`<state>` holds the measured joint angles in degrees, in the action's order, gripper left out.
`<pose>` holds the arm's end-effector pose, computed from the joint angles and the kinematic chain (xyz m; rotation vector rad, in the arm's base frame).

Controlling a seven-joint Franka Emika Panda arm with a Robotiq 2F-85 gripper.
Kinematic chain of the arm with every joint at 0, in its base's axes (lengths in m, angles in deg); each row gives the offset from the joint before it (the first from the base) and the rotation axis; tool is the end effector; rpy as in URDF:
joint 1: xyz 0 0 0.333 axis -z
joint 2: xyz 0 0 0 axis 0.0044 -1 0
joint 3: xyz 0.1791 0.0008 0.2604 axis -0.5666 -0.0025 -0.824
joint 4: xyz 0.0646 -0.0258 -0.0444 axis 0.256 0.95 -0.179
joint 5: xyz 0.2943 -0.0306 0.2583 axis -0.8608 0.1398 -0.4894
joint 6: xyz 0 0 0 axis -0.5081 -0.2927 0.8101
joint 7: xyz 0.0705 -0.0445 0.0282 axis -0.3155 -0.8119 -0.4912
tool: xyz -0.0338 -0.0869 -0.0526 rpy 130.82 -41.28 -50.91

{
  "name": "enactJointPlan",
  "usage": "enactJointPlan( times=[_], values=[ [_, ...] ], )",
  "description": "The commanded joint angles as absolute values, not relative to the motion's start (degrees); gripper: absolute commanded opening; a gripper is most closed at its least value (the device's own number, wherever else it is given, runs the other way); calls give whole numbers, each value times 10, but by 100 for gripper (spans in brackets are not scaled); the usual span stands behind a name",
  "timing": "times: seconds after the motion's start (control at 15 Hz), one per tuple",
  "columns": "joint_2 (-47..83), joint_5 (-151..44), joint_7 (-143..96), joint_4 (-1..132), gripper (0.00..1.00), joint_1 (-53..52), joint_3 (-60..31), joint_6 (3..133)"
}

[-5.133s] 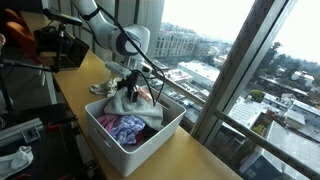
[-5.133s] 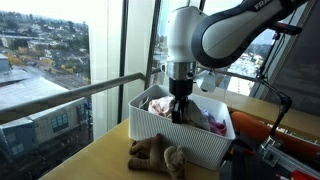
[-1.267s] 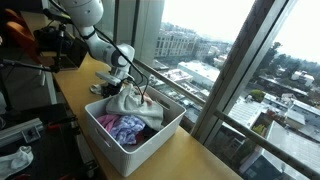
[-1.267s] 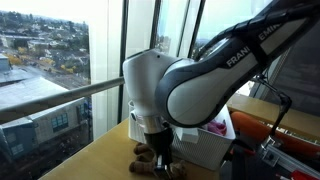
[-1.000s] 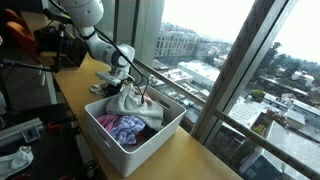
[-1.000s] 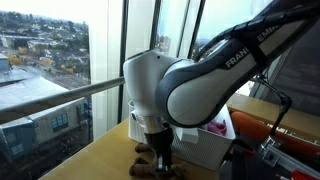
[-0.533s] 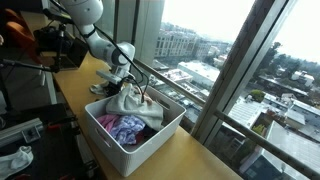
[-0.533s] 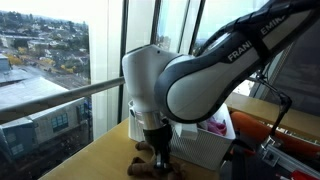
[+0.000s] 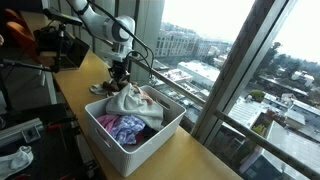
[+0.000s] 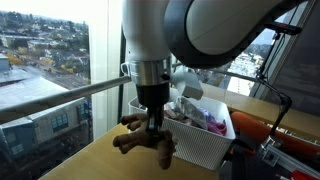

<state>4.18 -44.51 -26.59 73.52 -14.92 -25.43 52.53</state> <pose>0.5988 0.2266 0.2545 2.9000 0.7060 -0.2607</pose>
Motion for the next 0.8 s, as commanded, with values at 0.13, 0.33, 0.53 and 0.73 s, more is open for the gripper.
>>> enactJointPlan(
  times=[0.13, 0.33, 0.53, 0.73],
  values=[
    [135, -417, -267, 764, 2, -129, -235, 504],
    [174, -406, -264, 776, 2, -109, -224, 501],
    [203, -395, -263, 782, 2, -90, -215, 493],
    [217, -394, -264, 792, 2, -74, -211, 491]
  ],
)
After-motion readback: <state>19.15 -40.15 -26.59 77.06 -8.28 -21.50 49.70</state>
